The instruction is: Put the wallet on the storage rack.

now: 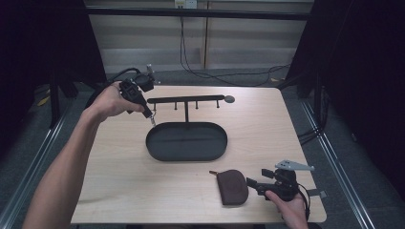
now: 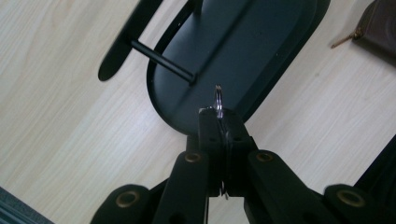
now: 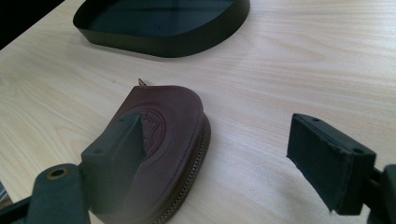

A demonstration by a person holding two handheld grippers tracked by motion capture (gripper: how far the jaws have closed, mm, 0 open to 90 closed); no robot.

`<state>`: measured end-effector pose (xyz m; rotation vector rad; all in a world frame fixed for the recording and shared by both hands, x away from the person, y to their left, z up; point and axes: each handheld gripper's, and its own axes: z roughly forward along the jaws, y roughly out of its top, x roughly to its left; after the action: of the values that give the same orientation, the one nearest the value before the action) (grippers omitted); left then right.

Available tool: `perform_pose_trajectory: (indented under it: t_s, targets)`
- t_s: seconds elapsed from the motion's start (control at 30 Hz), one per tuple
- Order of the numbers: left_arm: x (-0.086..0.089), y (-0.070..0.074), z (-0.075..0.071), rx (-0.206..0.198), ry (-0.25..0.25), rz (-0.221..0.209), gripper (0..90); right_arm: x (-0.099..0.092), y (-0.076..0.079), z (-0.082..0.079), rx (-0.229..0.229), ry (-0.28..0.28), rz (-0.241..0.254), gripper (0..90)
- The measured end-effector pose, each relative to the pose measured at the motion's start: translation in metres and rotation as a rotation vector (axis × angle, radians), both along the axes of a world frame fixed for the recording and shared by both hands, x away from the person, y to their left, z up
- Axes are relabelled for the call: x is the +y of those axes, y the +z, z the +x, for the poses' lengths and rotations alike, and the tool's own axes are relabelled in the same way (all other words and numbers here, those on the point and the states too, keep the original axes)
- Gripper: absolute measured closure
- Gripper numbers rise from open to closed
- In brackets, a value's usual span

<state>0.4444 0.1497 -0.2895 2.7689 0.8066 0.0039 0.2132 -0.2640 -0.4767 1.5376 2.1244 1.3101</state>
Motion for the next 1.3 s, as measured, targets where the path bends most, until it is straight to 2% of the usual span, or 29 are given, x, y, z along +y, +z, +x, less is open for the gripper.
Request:
perform_pose_trajectory:
  t_s: [0.07, 0.17, 0.73, 0.87, 0.93, 1.3]
  targets:
    - [-0.002, -0.002, 0.002, 0.010, -0.010, 0.007, 89.2, 0.000, 0.000, 0.000, 0.001, -0.001, 0.000, 18.5]
    - [-0.004, -0.004, 0.007, 0.014, 0.000, 0.017, 89.1, 0.000, 0.000, 0.000, -0.001, 0.001, 0.002, 18.5]
    - [-0.007, -0.008, 0.016, -0.010, 0.055, 0.071, 88.0, 0.001, 0.000, 0.000, 0.002, 0.001, 0.002, 17.7]
    - [-0.005, -0.009, 0.016, -0.019, 0.060, 0.067, 87.3, 0.001, 0.000, 0.000, 0.003, 0.002, 0.000, 17.7]
    - [-0.004, -0.010, 0.015, -0.024, 0.078, 0.057, 85.4, 0.001, 0.000, 0.000, 0.003, 0.001, 0.000, 17.7]
    - [0.009, -0.015, 0.016, -0.017, 0.123, 0.009, 80.6, 0.000, -0.001, 0.001, 0.006, -0.004, 0.004, 17.2]
